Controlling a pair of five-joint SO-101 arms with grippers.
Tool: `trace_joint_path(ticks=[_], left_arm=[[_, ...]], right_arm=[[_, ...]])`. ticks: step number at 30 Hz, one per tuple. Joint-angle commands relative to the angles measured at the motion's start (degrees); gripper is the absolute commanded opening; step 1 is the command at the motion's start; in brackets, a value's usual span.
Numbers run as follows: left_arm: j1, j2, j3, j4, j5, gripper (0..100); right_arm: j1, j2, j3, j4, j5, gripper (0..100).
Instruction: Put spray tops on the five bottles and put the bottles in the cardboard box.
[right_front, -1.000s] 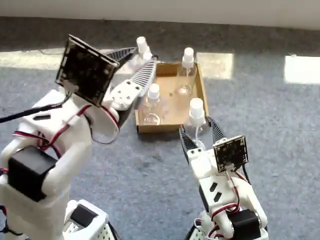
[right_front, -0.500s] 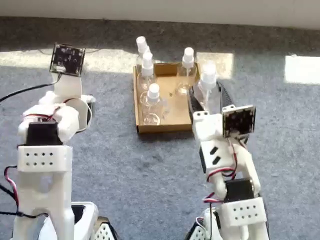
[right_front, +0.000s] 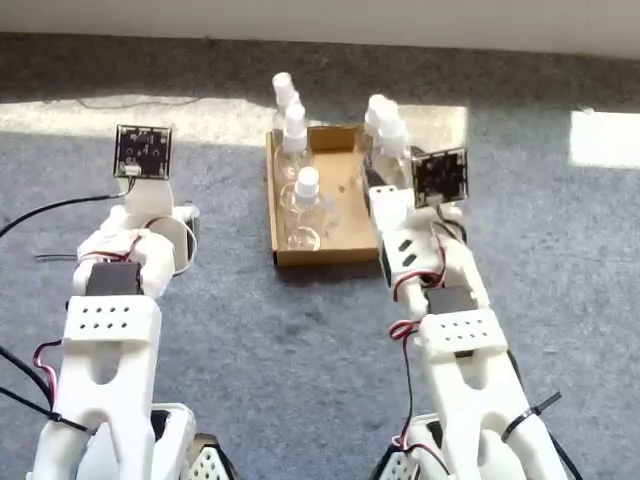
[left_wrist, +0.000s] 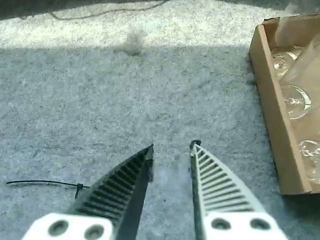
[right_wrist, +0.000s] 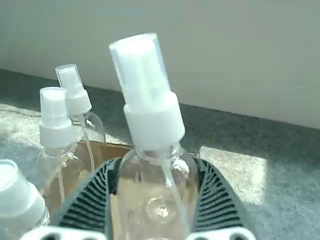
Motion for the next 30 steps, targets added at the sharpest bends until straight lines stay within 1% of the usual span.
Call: trace_joint_path(ticks=[1,3,7,16,21,22,25,30], left_arm=[[-0.6,-0.3,1.1,-3.3,0.4,12],[-0.6,-0.3,1.8,-4.0,0.4,12],[-0.6,-0.3,2.1,-4.0,0.4,12],[-0.6,-0.3,2.2,-3.9,0.4,12],[-0.6,-0.3,2.2,-3.8,0.4,12],[-0.6,-0.3,2.2,-3.8,0.4,12],[-0.6,-0.3,2.7,-3.9,0.4,12],[-0.6,-0.3,2.7,-3.9,0.4,12]], right_arm=[[0.6,0.1,-1.9,-11.1,-5.0,0.5],[0.6,0.1,0.9,-14.0,-7.3,0.4],[-1.2,0.3,4.7,-17.1,-7.5,0.4],[-1.5,0.7,5.8,-17.3,-7.5,0.4],[-1.4,6.1,5.4,-17.5,-7.5,0.4],[-1.4,7.1,5.4,-18.1,-7.6,0.4],[-1.3,8.3,5.8,-24.3,-7.5,0.4],[-1.4,9.6,7.6,-25.5,-7.4,0.4]])
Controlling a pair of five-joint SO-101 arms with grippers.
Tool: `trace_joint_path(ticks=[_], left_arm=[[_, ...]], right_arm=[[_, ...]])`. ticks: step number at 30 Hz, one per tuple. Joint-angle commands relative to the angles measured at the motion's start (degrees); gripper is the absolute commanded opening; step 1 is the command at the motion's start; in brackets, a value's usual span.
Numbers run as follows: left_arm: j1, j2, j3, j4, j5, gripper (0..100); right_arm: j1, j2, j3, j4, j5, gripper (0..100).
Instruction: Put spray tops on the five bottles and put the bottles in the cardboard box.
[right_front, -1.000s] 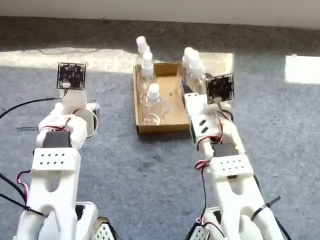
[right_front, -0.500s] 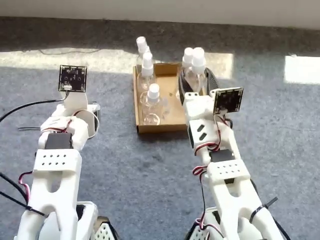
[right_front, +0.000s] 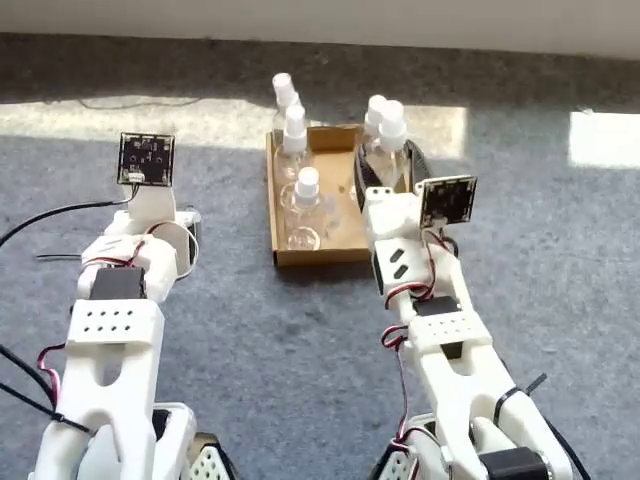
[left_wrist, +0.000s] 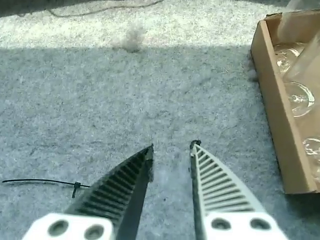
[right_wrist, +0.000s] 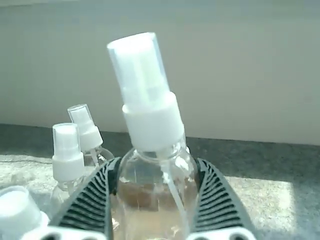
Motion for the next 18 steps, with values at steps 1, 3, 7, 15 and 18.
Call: trace_joint_path(ticks=[1,3,7,15,18], left_arm=[[-0.6,-0.3,-0.5,-1.0,0.4,12],[-0.6,-0.3,-0.5,-1.0,0.4,12],[-0.6,-0.3,-0.5,-1.0,0.4,12],[-0.6,-0.3,-0.5,-1.0,0.4,12],[-0.6,-0.3,-0.5,-1.0,0.4,12]], right_arm=[[-0.4,0.8,0.0,-1.6,-0.4,0.4],[-0.4,2.6,-0.1,-1.6,-0.4,0.4],[-0.2,7.0,-0.3,-5.9,-0.4,0.4],[-0.2,15.8,-0.4,-14.0,4.0,0.4],[-0.2,18.2,-0.4,-14.8,4.1,0.4]])
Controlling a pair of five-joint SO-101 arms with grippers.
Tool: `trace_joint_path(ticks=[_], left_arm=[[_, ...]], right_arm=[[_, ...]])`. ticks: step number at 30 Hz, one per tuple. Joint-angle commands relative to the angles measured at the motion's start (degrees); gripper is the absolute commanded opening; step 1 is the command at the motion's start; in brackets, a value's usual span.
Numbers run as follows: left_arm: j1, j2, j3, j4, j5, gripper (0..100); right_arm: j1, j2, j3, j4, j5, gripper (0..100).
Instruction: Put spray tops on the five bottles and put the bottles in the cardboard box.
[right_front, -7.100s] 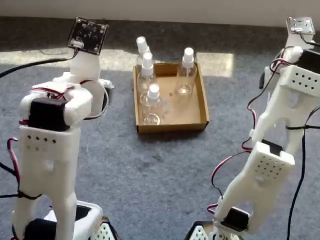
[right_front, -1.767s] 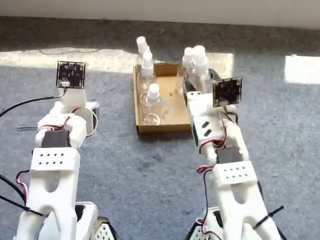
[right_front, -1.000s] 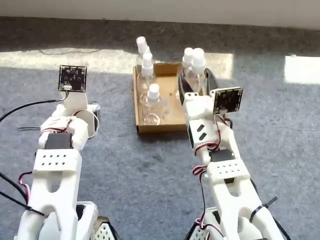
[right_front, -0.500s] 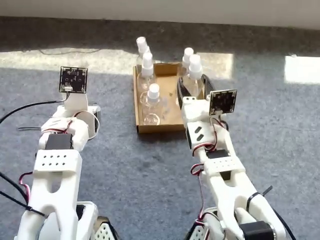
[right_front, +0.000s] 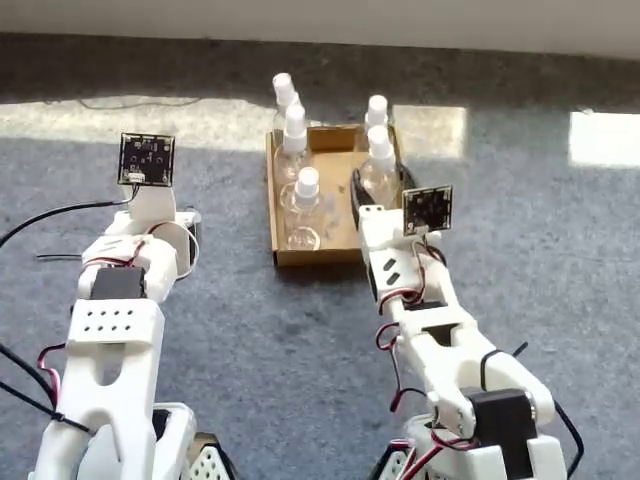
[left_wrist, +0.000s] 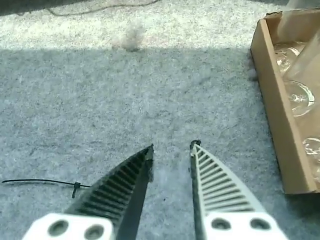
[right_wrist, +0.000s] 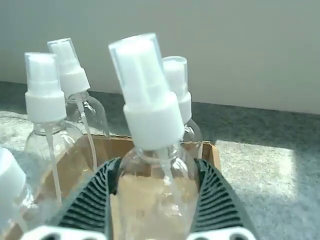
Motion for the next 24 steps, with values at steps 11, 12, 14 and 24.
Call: trace_joint_path(ticks=[11,12,14,24], left_arm=[[-0.6,-0.3,-0.5,-1.0,0.4,12],[-0.6,-0.3,-0.5,-1.0,0.4,12],[-0.6,-0.3,-0.5,-1.0,0.4,12],[-0.6,-0.3,-0.5,-1.0,0.4,12]], right_arm=[[-0.2,4.7,-1.2,-2.0,1.1,0.7],[-0.2,4.7,-1.2,-2.0,1.1,0.7],[-0.2,4.7,-1.2,-2.0,1.2,0.7],[-0.4,4.6,-1.0,-2.0,0.8,12.8]])
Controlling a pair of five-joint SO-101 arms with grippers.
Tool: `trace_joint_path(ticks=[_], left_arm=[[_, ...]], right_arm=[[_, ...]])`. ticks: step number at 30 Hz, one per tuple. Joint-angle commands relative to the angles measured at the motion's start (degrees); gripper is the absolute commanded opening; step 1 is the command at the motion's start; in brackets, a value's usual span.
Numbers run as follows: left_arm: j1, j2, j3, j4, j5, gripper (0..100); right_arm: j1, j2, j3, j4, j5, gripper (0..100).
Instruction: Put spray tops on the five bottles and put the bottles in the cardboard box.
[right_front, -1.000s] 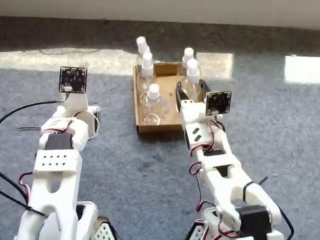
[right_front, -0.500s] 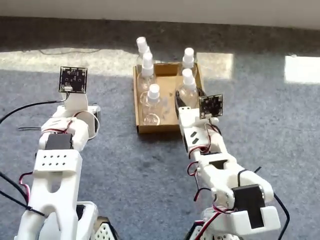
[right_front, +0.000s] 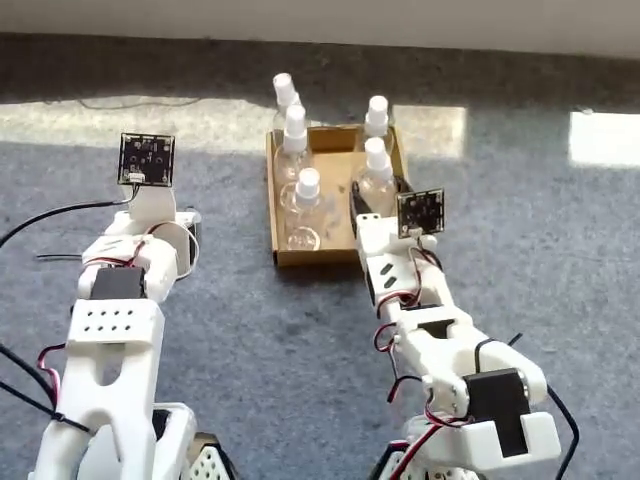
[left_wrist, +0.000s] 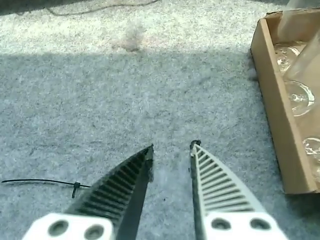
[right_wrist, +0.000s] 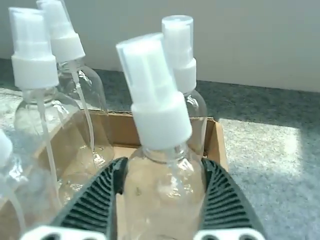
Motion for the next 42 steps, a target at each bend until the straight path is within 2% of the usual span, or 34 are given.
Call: trace_joint_path(ticks=[1,23,30,42], left_arm=[[-0.6,-0.3,-0.5,-1.0,0.4,12],[-0.6,-0.3,-0.5,-1.0,0.4,12],[-0.6,-0.3,-0.5,-1.0,0.4,12],[-0.6,-0.3,-0.5,-1.0,0.4,12]], right_arm=[[-0.3,-0.3,-0.9,-0.9,0.3,14.5],[-2.0,-0.3,-1.1,-0.9,0.6,16.5],[-2.0,-0.3,-1.1,-0.9,0.3,27.9],[-1.9,-0.4,-1.2,-0.9,0.5,28.2]])
